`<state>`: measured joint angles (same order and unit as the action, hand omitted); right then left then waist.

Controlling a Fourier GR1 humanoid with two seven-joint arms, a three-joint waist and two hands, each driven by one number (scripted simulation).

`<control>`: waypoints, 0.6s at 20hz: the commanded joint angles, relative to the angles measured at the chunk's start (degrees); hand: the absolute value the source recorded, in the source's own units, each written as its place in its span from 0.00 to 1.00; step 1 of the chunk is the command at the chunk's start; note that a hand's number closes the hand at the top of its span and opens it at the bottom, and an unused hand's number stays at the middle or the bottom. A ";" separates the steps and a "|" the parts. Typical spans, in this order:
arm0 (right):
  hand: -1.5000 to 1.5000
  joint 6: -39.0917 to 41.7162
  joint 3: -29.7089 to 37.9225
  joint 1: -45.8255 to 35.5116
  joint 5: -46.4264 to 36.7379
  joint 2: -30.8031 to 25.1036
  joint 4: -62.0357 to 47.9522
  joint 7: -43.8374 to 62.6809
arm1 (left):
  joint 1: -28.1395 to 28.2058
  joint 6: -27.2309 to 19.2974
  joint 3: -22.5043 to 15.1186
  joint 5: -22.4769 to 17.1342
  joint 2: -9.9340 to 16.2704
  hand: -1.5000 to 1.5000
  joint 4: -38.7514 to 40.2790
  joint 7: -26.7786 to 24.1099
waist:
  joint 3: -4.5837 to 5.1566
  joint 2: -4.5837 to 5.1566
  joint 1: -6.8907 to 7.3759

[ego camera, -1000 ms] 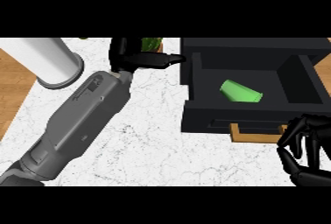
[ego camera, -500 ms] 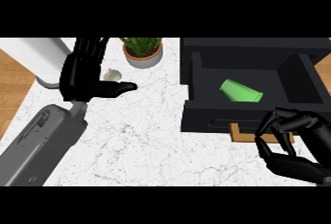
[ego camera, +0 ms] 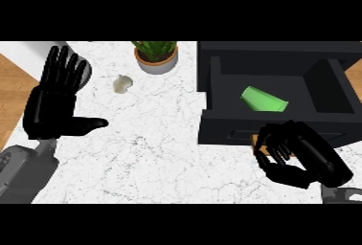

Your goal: Pick up the cup, place it into the drawer and close the drawer

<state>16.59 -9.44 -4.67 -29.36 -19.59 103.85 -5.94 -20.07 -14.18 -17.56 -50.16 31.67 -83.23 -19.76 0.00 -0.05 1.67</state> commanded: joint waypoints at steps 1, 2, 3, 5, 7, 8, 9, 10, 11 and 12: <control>1.00 -3.91 -3.86 -3.85 -8.64 1.84 -7.40 -1.32 | 5.35 4.18 3.28 -0.45 1.90 0.00 -1.35 -0.23 | 0.00 0.10 -0.72; 1.00 -5.94 -5.17 -4.53 -10.56 3.21 -11.09 -2.99 | 7.37 4.56 3.16 0.67 2.01 0.00 -3.15 -1.64 | -0.01 0.10 -0.55; 1.00 -7.11 -5.68 -6.04 -11.87 4.61 -14.02 -2.72 | 7.78 4.69 3.70 1.20 1.90 0.00 -3.33 -1.64 | -0.01 0.11 -0.64; 0.00 -7.62 -4.62 -5.17 -12.68 3.77 -16.39 -4.39 | 11.89 4.97 5.10 0.95 1.39 0.00 -5.76 -1.62 | -0.01 0.05 -0.85; 0.00 -6.18 -1.99 -11.05 -11.54 3.89 -24.06 -5.66 | 11.94 9.29 7.48 0.37 3.09 0.00 -4.69 -1.02 | -0.01 0.15 -0.77; 0.00 -9.47 -3.24 -12.27 -14.28 5.39 -28.69 -6.79 | 11.57 10.78 8.25 -0.26 3.06 0.00 -2.08 -1.25 | -0.01 0.27 -0.63; 0.00 -9.89 -4.56 -13.82 -16.52 6.79 -29.88 -4.60 | 10.20 3.61 5.88 2.57 -0.07 0.00 -6.54 -0.01 | -0.03 0.17 -0.76; 0.00 -10.88 -3.69 -14.12 -17.13 5.46 -32.59 -7.40 | 12.67 9.67 8.61 1.06 2.28 0.00 -4.10 -1.09 | -0.01 0.19 -0.75; 0.00 -11.93 -5.14 -13.87 -18.19 7.36 -33.10 -6.63 | 14.34 14.50 9.16 1.20 0.84 0.00 0.83 -5.10 | 0.02 0.25 -0.93; 0.00 -10.80 -3.45 -16.74 -17.75 6.87 -37.79 -7.59 | 13.96 12.41 8.83 2.49 1.06 0.00 -2.27 -3.14 | -0.01 0.21 -0.85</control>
<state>7.30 -13.26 -16.87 -44.40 -13.99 75.77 -11.78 -8.26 -4.79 -10.25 -48.86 33.13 -86.04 -21.92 -0.01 0.12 0.90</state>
